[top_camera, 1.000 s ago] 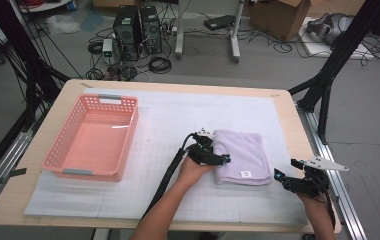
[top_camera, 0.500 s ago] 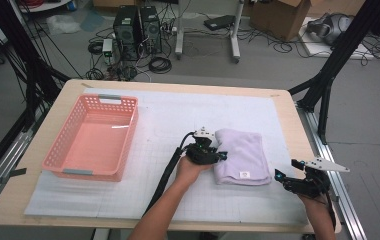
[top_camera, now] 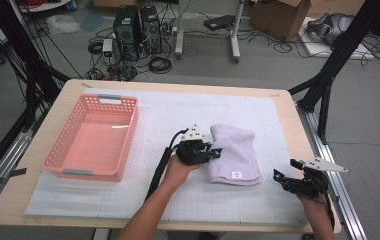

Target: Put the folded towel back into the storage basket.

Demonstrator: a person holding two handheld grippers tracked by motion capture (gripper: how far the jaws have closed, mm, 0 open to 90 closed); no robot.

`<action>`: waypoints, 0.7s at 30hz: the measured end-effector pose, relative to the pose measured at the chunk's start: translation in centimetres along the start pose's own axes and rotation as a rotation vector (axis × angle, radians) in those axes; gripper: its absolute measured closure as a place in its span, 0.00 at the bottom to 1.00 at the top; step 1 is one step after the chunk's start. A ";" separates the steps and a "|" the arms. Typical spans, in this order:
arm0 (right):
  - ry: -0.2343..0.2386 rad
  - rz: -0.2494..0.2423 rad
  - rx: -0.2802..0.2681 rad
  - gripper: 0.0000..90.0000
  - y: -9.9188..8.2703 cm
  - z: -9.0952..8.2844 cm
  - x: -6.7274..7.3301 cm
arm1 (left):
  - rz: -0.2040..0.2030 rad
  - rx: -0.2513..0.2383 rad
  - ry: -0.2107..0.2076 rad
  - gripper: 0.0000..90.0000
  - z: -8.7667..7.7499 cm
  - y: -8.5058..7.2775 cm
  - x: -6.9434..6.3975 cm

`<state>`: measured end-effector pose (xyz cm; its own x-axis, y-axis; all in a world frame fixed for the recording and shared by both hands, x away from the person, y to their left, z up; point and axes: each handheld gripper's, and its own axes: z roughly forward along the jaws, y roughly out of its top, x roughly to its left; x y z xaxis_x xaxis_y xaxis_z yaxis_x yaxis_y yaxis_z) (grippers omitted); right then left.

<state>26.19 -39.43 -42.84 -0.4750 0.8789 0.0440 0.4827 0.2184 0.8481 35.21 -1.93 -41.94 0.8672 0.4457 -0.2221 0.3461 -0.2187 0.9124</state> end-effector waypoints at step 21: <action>0.013 -0.034 -0.010 0.21 0.5 0.4 0.9 | 0.120 -0.117 -0.003 0.83 -7.5 0.6 0.9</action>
<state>26.28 -38.40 -42.61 -0.5003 0.8656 0.0223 0.4593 0.2435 0.8543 33.49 4.84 -38.99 0.9009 0.4197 -0.1103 0.1963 -0.1674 0.9662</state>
